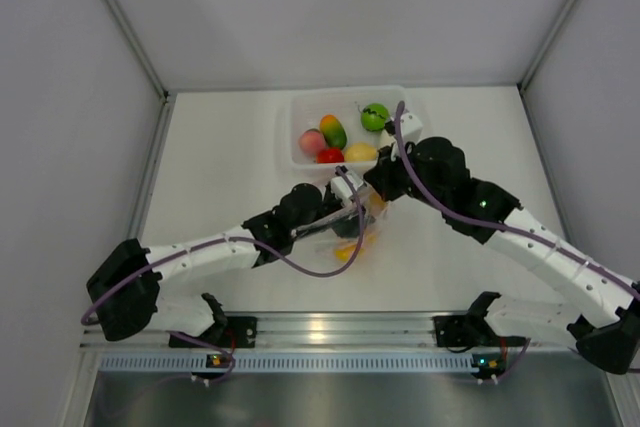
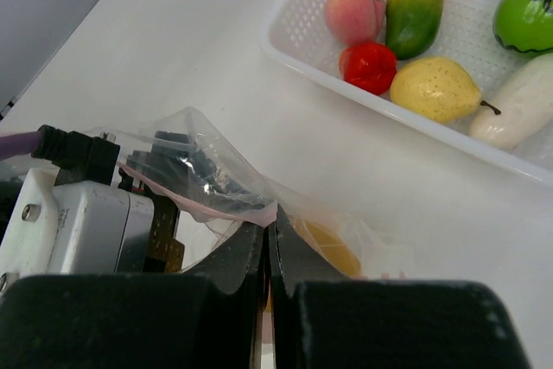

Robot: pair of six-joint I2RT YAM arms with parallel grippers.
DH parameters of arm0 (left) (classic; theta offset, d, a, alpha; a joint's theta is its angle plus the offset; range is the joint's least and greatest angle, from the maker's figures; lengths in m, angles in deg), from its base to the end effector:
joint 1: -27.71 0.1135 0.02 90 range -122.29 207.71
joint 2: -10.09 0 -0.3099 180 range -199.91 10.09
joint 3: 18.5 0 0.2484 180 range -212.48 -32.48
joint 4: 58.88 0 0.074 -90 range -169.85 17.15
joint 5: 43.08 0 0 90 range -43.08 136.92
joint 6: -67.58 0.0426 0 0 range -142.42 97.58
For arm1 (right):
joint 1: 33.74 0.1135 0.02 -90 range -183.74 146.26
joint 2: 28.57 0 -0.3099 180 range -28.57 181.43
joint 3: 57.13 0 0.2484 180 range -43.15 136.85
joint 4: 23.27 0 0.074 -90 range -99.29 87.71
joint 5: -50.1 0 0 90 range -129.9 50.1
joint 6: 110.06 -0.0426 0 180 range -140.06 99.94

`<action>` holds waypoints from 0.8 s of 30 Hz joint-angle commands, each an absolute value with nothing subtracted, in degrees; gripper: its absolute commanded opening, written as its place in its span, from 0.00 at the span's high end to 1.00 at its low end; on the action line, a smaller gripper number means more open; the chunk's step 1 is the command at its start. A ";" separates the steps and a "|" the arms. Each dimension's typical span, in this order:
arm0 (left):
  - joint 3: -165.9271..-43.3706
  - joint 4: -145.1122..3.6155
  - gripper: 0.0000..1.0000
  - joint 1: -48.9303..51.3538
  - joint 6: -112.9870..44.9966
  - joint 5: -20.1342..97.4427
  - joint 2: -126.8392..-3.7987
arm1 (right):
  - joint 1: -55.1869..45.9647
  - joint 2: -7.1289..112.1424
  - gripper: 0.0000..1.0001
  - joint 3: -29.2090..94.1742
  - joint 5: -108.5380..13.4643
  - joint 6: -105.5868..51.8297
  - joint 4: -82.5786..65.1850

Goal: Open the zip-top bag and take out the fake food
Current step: Pick up the fake fruit from the zipper food storage bag.

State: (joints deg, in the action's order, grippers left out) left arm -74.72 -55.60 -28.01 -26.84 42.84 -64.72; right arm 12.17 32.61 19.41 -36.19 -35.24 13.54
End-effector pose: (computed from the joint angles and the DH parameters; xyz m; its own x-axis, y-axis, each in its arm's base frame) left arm 0.1589 -0.2385 0.3026 -0.2148 0.1786 -0.9602 0.8488 0.5204 -0.0931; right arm 0.1541 0.1551 0.4082 -0.4223 -0.0604 -0.9045 -0.5847 0.7806 0.2209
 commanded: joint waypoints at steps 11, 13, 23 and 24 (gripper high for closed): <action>-87.23 -64.94 1.00 -28.80 -17.67 -15.55 -66.90 | 8.71 37.87 1.00 29.10 -25.74 -30.35 18.49; -87.32 -65.12 1.00 -28.80 -17.76 -16.01 -66.91 | 8.45 36.91 1.00 28.48 -26.18 -30.43 16.03; -83.46 -65.12 1.00 -28.89 -15.65 12.80 -59.71 | 7.31 35.50 1.00 26.02 -22.50 -30.88 21.20; -83.28 -65.03 1.00 -28.89 -15.39 14.12 -59.35 | 7.31 35.93 1.00 25.93 -22.15 -30.61 22.16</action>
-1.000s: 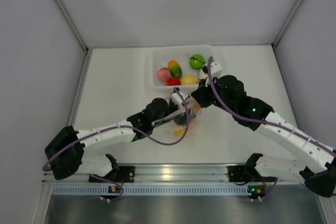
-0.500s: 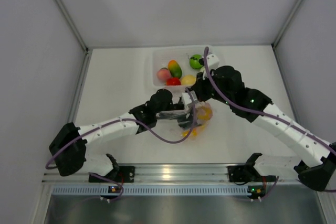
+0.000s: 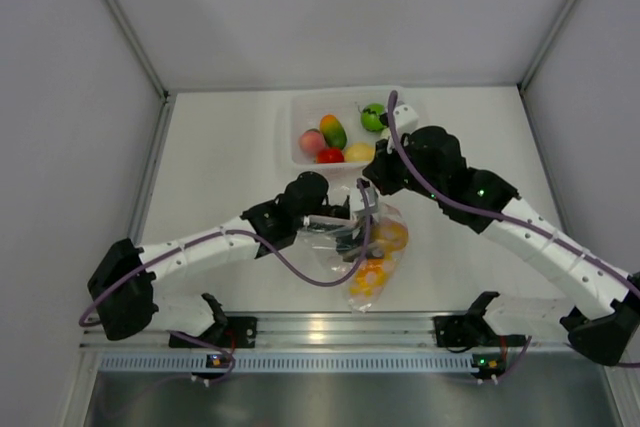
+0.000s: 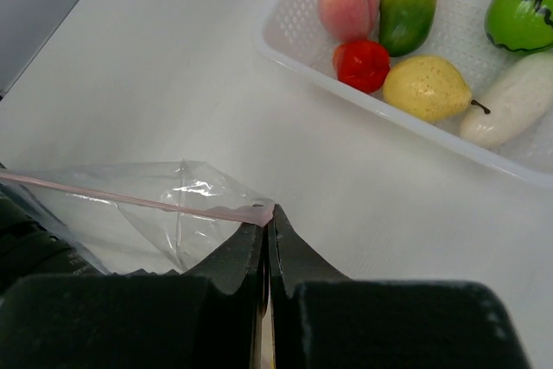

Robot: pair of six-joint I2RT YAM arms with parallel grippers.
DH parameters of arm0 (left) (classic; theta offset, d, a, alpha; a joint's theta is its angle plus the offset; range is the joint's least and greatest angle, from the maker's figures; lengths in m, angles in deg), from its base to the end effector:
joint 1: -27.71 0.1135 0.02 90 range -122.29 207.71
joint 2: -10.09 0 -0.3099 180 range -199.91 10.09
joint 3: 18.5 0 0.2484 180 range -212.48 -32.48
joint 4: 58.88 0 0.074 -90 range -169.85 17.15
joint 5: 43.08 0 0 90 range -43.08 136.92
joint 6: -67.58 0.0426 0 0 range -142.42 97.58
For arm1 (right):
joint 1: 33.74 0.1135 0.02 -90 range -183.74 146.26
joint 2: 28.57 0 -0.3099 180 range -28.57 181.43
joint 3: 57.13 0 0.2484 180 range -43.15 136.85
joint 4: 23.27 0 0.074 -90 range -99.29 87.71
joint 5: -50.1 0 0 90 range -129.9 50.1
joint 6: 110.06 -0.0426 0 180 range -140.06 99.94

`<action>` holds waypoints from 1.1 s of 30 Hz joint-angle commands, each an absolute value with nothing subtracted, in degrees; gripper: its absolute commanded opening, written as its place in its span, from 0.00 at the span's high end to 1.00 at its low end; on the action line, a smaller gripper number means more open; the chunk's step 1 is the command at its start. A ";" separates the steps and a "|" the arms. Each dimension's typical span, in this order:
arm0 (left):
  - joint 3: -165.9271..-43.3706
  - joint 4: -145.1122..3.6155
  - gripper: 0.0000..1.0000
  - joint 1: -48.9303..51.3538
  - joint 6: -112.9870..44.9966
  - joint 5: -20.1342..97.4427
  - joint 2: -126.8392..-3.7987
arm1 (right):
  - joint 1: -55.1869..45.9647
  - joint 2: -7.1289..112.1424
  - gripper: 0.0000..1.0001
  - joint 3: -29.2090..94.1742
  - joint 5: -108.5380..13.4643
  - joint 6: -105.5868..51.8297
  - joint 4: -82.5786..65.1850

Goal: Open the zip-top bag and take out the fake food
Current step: Pick up the fake fruit from the zipper food storage bag.

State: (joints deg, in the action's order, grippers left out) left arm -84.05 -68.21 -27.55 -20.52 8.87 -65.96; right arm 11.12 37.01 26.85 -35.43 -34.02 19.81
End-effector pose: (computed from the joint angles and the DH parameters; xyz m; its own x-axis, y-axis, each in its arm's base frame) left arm 0.1441 -0.2538 0.3325 -0.1608 0.2777 -0.9471 0.9834 -0.0369 -0.1778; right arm 0.1678 0.1623 0.4255 -0.4448 -0.1033 -0.8897 -0.5623 0.8053 0.1876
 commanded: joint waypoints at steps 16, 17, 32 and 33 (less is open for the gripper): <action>-87.75 -60.81 1.00 -28.98 -26.01 48.84 -64.61 | 13.02 32.42 1.00 23.73 -23.82 -26.04 19.45; -88.02 -60.81 1.00 -28.98 -27.59 50.68 -65.23 | 13.19 31.73 1.00 23.65 -23.46 -26.13 19.01; -88.47 -61.34 1.00 -27.48 -31.39 53.70 -63.66 | 16.80 30.67 1.00 21.10 -11.16 -27.97 17.96; -86.73 -60.56 1.00 -27.48 -30.34 51.07 -63.04 | 16.80 30.40 1.00 20.31 -11.24 -28.32 17.26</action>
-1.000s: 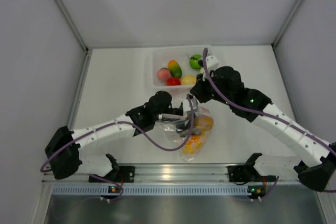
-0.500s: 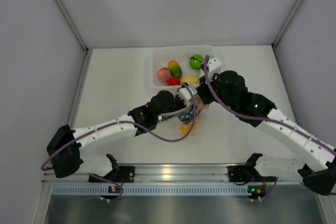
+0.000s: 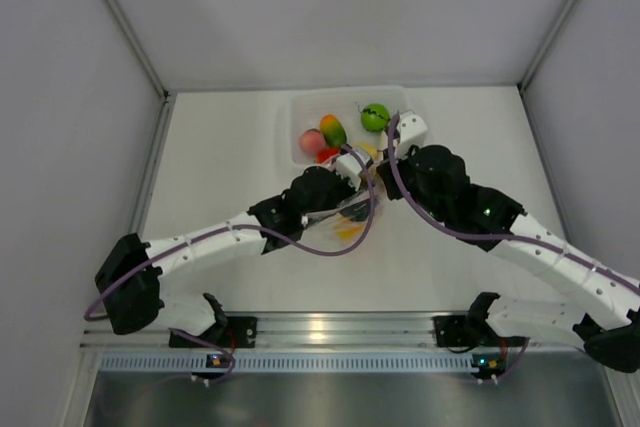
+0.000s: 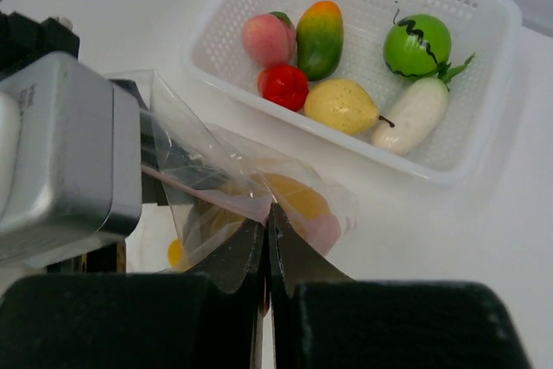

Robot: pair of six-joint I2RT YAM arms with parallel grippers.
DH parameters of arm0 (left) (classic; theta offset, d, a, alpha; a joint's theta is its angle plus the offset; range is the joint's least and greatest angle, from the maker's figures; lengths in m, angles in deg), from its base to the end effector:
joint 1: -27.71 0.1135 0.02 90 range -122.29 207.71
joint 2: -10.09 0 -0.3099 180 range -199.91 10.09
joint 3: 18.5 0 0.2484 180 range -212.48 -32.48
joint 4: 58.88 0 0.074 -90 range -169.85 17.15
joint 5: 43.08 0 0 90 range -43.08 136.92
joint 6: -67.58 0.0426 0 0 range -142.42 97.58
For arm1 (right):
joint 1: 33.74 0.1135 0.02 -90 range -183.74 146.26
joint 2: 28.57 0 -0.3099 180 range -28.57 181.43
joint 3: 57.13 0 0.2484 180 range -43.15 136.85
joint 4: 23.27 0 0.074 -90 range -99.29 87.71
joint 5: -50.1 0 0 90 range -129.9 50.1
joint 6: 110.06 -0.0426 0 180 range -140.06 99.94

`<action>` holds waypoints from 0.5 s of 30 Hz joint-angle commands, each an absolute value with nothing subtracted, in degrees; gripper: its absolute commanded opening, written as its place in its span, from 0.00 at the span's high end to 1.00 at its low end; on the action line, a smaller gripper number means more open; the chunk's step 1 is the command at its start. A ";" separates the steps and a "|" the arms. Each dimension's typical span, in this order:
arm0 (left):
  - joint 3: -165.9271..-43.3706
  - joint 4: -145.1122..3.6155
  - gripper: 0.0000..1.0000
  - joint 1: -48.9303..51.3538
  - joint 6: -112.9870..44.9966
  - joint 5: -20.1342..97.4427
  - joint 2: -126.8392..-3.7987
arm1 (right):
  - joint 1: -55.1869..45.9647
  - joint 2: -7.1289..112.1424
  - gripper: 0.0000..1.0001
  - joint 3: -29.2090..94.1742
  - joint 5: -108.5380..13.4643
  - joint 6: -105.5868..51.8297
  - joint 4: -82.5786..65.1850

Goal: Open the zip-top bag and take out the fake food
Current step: Pick up the fake fruit from the zipper food storage bag.

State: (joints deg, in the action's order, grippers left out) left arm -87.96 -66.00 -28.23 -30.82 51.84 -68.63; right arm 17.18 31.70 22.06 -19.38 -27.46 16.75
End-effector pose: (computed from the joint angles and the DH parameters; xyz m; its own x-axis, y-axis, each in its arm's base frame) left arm 0.1802 -0.2600 0.3446 -0.2701 0.1397 -0.9527 0.7479 0.6536 -0.1162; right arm 0.1424 0.1517 0.4221 -0.2921 -0.1684 -0.9414 -0.4873 0.8732 -0.0050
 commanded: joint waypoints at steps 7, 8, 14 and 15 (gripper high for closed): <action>-73.81 -51.51 1.00 -27.48 -20.59 25.94 -56.89 | 18.03 27.33 1.00 13.63 -15.45 -29.47 12.51; -73.18 -50.97 1.00 -27.48 -19.35 22.34 -56.71 | 18.03 26.45 1.00 13.28 -15.98 -29.64 11.98; -72.47 -50.79 1.00 -27.48 -13.03 18.62 -59.17 | 18.03 28.28 1.00 13.53 -18.27 -29.03 11.36; -72.64 -50.79 1.00 -27.40 -12.32 17.48 -59.43 | 17.68 29.07 1.00 13.97 -19.32 -28.94 11.71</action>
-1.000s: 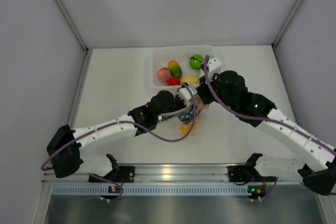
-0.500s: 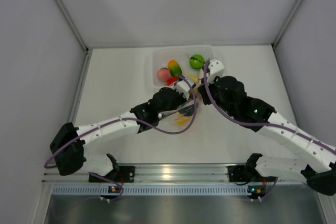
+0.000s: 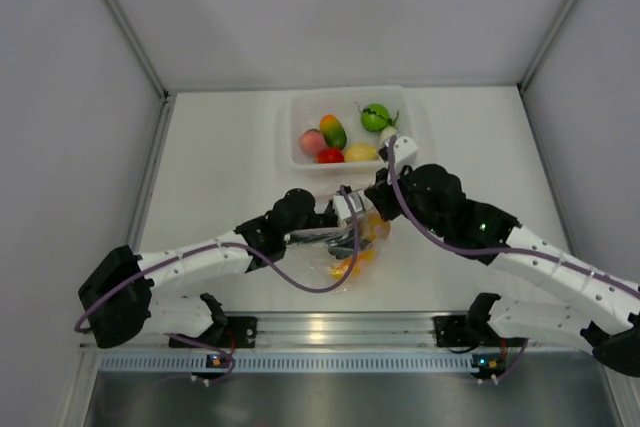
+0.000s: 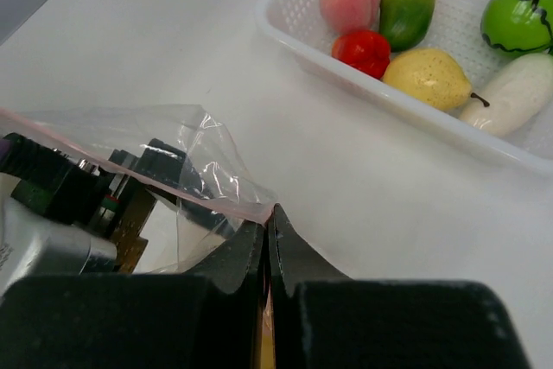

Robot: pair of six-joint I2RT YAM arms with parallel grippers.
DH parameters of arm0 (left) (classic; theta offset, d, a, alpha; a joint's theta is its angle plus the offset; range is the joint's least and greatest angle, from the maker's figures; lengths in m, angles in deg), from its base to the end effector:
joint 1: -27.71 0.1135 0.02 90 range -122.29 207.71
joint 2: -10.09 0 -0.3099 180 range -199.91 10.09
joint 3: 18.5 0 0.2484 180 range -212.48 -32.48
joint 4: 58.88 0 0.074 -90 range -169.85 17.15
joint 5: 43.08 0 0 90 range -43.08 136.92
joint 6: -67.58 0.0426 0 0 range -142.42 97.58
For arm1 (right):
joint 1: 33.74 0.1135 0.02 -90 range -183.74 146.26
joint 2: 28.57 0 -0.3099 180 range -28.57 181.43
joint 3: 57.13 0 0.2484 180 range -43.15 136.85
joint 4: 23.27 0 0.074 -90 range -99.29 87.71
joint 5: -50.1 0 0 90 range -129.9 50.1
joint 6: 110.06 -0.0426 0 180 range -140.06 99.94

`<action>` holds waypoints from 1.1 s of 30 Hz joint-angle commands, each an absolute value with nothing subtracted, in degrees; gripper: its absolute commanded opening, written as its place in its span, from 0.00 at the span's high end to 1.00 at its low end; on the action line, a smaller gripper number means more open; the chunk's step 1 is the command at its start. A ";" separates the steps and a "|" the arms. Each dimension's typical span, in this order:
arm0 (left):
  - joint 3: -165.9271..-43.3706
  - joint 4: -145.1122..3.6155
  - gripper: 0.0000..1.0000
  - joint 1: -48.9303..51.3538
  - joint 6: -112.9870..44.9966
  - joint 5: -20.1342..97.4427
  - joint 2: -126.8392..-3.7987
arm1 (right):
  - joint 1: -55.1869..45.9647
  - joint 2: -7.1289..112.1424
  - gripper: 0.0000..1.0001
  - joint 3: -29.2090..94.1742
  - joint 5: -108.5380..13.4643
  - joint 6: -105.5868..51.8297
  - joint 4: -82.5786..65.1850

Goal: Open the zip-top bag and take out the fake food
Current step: Pick up the fake fruit from the zipper food storage bag.

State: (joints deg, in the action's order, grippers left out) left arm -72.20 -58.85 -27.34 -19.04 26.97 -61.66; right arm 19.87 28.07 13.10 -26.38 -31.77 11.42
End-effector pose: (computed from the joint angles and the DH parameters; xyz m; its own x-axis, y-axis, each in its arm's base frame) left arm 0.1414 -0.2276 0.2956 -0.1205 0.2692 -0.9555 0.9651 0.2571 -0.0493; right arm 0.1259 0.1541 0.3892 -0.3417 -0.1311 -0.9306 -0.5963 0.7956 0.1069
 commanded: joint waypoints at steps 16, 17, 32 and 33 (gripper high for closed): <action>-77.48 -54.66 1.00 -25.20 -5.01 7.18 -56.10 | 10.47 38.66 1.00 20.66 -19.50 -29.99 19.62; -77.83 -54.66 1.00 -25.20 -4.49 8.49 -55.92 | 10.56 39.27 1.00 20.57 -19.51 -30.00 19.62; -79.68 -54.75 1.00 -25.20 -6.59 39.78 -57.32 | 8.19 39.80 1.00 19.42 -14.67 -31.14 21.73; -79.76 -54.75 1.00 -25.20 -7.20 40.93 -57.50 | 7.75 39.80 1.00 19.60 -14.41 -31.14 21.91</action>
